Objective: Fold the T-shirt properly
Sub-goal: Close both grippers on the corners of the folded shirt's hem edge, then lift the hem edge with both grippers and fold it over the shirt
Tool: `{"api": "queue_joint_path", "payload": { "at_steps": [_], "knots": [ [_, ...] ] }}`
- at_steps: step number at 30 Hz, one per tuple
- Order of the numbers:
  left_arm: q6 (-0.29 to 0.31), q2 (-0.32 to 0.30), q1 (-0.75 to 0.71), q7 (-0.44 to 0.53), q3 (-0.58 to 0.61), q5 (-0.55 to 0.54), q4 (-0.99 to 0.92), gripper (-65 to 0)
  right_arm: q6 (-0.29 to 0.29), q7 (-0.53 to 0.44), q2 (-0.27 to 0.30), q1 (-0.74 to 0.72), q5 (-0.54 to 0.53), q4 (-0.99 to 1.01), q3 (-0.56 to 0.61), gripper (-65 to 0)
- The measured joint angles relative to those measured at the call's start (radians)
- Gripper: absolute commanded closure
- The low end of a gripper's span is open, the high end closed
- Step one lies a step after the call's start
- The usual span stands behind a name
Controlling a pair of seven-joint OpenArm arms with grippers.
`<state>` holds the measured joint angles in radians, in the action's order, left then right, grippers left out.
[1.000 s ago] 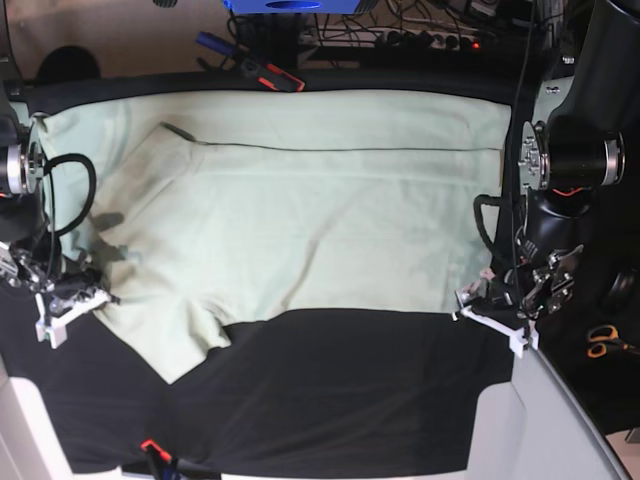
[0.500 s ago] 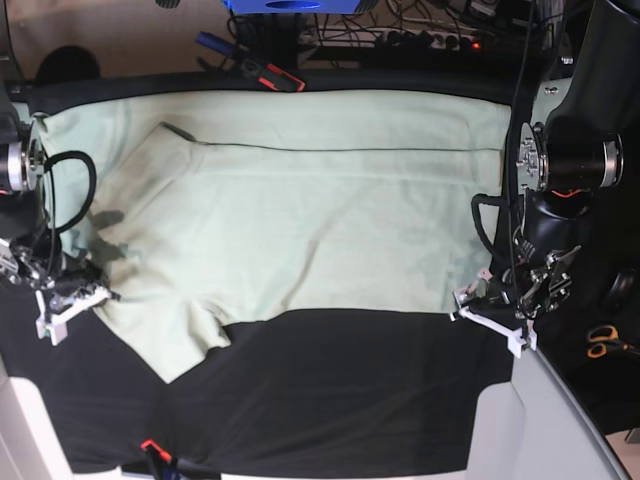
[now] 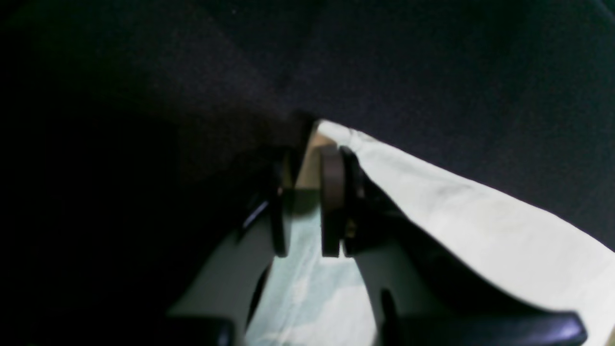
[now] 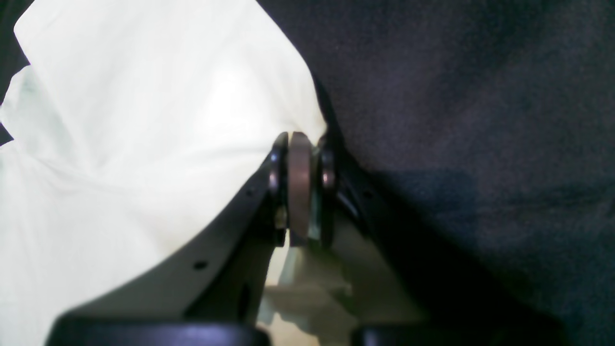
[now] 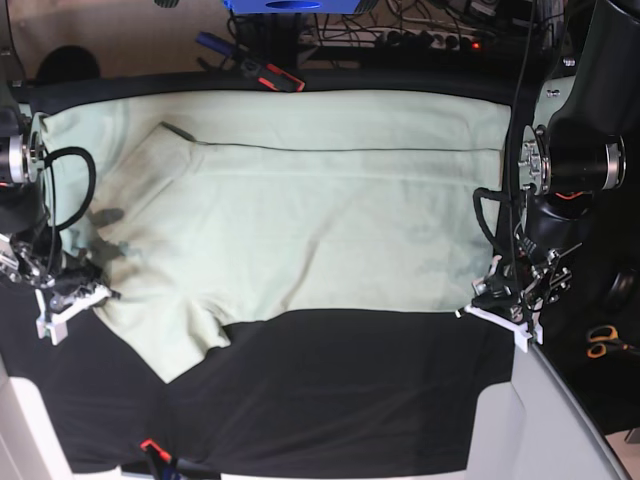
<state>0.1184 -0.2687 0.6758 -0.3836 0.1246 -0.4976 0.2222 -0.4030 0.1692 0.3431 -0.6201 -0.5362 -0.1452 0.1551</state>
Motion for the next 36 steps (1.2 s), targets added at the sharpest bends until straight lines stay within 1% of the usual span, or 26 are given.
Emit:
{"api": "queue_joint_path", "payload": {
  "at_steps": [2,12,14,16,19,22,28,34,35,36],
  "knots": [
    [0.002,0.0,0.0,-0.002,0.0,0.0,0.0,0.0,0.0,0.0,0.0,0.0,0.0,0.0,0.0,0.0],
    [0.001,0.003,0.0,-0.014,0.0,-0.003,0.012,0.0,0.0,0.0,0.0,0.0,0.0,0.0,0.0,0.0],
    [-0.004,0.004,-0.015,-0.05,0.0,0.003,0.064,0.0,0.0,0.0,0.0,0.0,0.0,0.0,0.0,0.0],
    [-0.003,0.008,-0.02,-0.05,0.001,0.001,0.092,0.0,0.0,0.0,0.0,0.0,0.0,0.0,-0.003,0.0],
    [-0.003,0.008,-0.026,-0.084,0.001,0.003,0.124,0.0,0.0,-0.001,0.0,0.0,0.0,0.0,-0.004,0.0],
    [-0.003,0.008,-0.046,-0.086,0.001,0.004,0.171,0.0,0.0,-0.003,-0.003,-0.002,-0.001,-0.003,-0.004,0.0],
    [-0.003,0.008,-0.1,-0.086,0.001,0.003,0.251,0.0,0.0,0.003,-0.005,0.006,-0.005,-0.079,-0.004,0.0],
    [-0.003,0.003,-0.199,-0.09,-0.005,0.001,0.388,0.0,0.0,0.004,0.0,0.021,-0.005,-0.101,-0.004,0.0],
    [-0.003,0.0,-0.214,-0.108,-0.006,0.002,0.414,0.0,0.0,0.004,0.0,0.023,-0.006,-0.104,-0.004,0.0],
    [-0.002,-0.006,-0.23,-0.146,-0.006,-0.003,0.446,0.0,0.0,0.003,0.0,0.025,-0.008,-0.105,-0.004,0.0]
  ]
}}
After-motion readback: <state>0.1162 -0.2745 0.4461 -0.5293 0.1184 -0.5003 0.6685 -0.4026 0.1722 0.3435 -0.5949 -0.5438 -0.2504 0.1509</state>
